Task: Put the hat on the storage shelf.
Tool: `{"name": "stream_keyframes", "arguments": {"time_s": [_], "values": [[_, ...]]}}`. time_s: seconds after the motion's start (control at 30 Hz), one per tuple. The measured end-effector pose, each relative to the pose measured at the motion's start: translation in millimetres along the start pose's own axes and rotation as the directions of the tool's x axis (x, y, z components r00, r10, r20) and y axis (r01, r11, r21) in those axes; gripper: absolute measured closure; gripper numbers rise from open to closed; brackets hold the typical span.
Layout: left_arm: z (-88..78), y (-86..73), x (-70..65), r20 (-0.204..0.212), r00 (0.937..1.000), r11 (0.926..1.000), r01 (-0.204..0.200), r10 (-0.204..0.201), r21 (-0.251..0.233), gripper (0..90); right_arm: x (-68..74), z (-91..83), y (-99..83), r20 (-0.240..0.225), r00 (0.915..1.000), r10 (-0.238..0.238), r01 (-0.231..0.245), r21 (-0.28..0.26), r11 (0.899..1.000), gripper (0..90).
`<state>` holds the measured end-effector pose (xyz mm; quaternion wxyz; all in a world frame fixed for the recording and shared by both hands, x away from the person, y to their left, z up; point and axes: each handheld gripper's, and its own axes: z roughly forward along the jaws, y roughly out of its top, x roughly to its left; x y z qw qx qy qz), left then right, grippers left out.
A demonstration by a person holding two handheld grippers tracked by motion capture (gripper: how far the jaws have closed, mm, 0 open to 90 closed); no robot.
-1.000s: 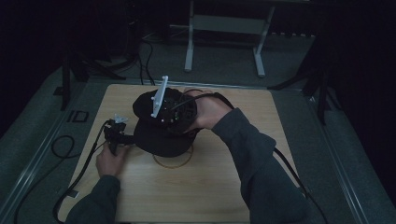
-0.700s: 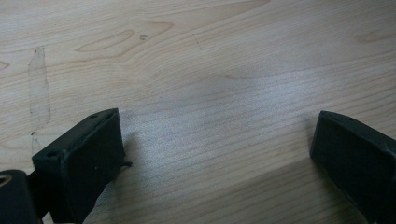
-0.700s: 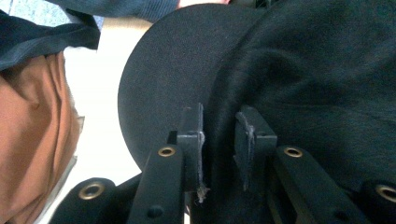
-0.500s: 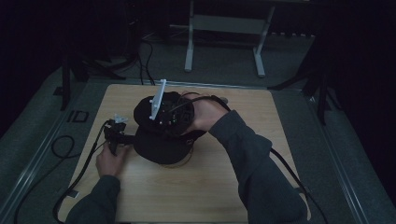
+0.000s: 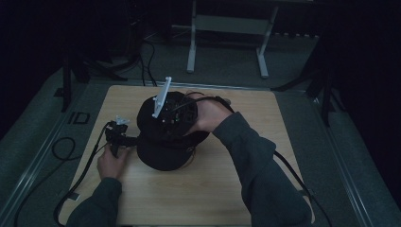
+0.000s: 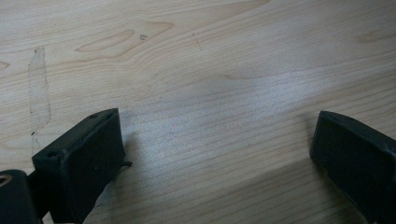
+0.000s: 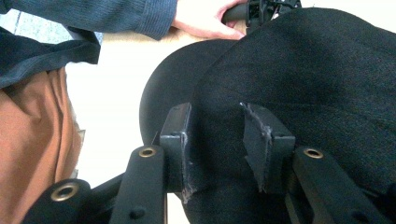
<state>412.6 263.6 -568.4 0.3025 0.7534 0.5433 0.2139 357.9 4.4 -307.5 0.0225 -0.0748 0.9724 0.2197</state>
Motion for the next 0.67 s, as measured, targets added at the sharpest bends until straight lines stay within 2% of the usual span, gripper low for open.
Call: {"name": "stream_keyframes", "arguments": {"time_s": [0.1, 0.23, 0.33, 0.67], "values": [[-0.1, 0.0, 0.0, 0.0, 1.0, 1.0, -0.001, 0.001, 0.001, 2.3, 0.5, -0.3, -0.3, 0.003, 1.0, 0.004, -0.004, 0.006, 1.0, 64.9], [-0.1, 0.0, 0.1, 0.0, 1.0, 1.0, -0.001, 0.001, 0.001, 2.3, 1.3, -0.4, -1.6, 0.006, 1.0, 0.007, -0.007, 0.019, 1.0, 74.7], [-0.1, 0.0, 0.0, 0.0, 1.0, 1.0, 0.0, 0.0, 0.001, 2.3, 2.1, -2.0, -2.5, 0.014, 0.9998, 0.015, -0.015, 0.011, 1.0, 78.7], [-0.1, 0.0, 0.0, 0.0, 1.0, 1.0, 0.0, 0.0, 0.001, 2.3, 5.5, -10.5, -5.6, 0.04, 0.999, 0.021, -0.022, 0.021, 1.0, 82.8]]}}
